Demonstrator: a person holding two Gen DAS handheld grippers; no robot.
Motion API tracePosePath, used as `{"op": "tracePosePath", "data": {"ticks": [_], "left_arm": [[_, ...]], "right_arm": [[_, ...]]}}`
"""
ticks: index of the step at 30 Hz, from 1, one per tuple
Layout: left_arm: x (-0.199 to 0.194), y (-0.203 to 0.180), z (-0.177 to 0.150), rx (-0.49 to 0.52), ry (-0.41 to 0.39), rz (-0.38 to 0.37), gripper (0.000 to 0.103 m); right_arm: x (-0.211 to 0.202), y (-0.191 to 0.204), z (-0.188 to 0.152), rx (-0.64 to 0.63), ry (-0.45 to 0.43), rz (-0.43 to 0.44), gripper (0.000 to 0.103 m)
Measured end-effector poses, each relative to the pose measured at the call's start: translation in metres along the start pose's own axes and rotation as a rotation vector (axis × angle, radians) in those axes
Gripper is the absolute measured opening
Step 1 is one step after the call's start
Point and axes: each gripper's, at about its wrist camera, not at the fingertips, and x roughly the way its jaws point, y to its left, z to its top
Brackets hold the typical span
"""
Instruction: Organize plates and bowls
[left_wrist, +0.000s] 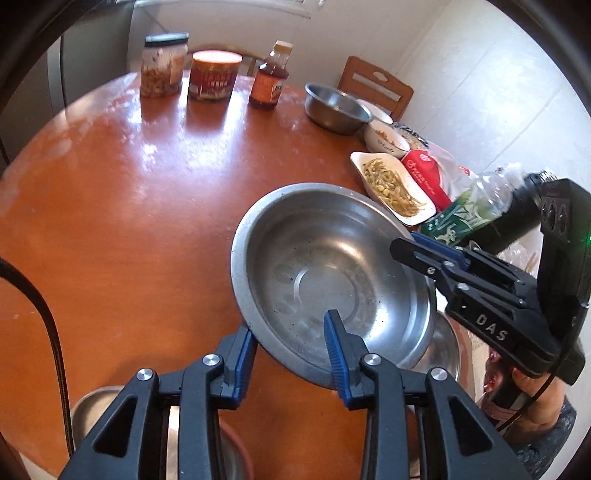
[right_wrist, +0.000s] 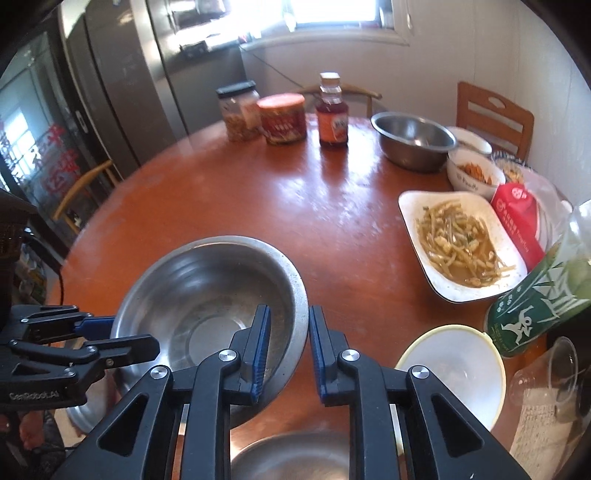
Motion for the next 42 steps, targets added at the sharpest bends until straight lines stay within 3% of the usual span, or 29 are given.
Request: {"op": "tracePosePath", "data": {"ticks": [7,21,31,42], "left_arm": [[-0.026,0.0,-0.028,0.05,-0.019,0.007,0.037],[-0.035,-0.003,-0.102,0.148,0.033,0.016,0.037],[-0.029,-0.021,-0.133,0.235,0.071,0.034,0.037],[0.007,-0.055,-0.165,0.336,0.21,0.034,0.037]], "right_arm": [[-0.042,0.033,-0.022,0.003,-0.071,0.026,0.022],[-0.073,0.069,-0.103,0.04,-0.066,-0.021,0.023],[-0.081,0.063,-0.151,0.107,-0.03,-0.018,0.024],[-0.076,0.032,-0.191,0.207,0.033,-0.038,0.024]]}}
